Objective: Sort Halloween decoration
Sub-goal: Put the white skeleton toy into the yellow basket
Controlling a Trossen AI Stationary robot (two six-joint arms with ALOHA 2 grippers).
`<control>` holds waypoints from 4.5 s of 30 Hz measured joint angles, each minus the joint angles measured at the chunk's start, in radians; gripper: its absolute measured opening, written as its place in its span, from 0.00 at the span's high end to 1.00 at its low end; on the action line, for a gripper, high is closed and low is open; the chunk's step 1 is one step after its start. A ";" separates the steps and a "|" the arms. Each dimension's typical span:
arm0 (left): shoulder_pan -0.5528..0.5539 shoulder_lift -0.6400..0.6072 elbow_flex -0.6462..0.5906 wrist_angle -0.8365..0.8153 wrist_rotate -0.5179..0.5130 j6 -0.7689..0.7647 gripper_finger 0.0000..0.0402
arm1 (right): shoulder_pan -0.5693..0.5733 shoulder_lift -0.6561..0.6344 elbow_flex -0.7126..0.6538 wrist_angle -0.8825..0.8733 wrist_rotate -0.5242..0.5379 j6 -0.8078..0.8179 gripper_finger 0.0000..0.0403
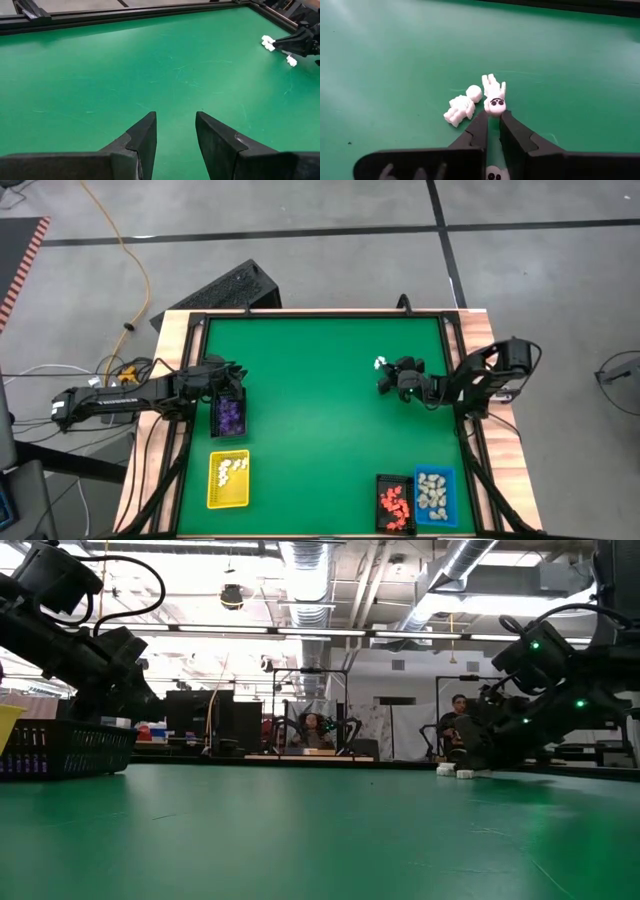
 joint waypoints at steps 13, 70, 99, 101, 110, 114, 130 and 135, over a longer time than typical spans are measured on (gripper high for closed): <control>0.000 0.000 0.000 0.000 0.000 0.000 0.69 | 0.079 0.002 0.058 0.102 -0.102 -0.039 0.87; 0.000 0.000 0.000 0.000 -0.007 0.000 0.69 | 0.247 0.329 0.557 -0.146 -0.224 -0.208 0.33; 0.000 0.000 0.000 0.000 -0.007 0.000 0.69 | 0.261 0.334 0.593 -0.079 -0.167 -0.253 0.81; 0.000 0.000 0.000 0.000 -0.008 0.000 0.69 | 0.261 0.334 0.629 -0.088 -0.177 -0.282 0.81; 0.000 0.000 0.000 0.000 -0.008 0.000 0.69 | 0.263 0.332 0.890 -0.241 -0.260 -0.440 0.81; 0.000 0.000 0.000 0.000 -0.008 0.000 0.69 | 0.264 0.336 1.019 -0.337 -0.313 -0.492 0.81; 0.000 -0.001 0.000 0.001 -0.009 -0.001 0.69 | 0.341 0.562 1.464 -0.418 -0.471 -0.633 0.81; 0.000 -0.001 0.000 0.000 -0.003 -0.004 0.69 | 0.366 0.694 1.668 -0.462 -0.558 -0.657 0.81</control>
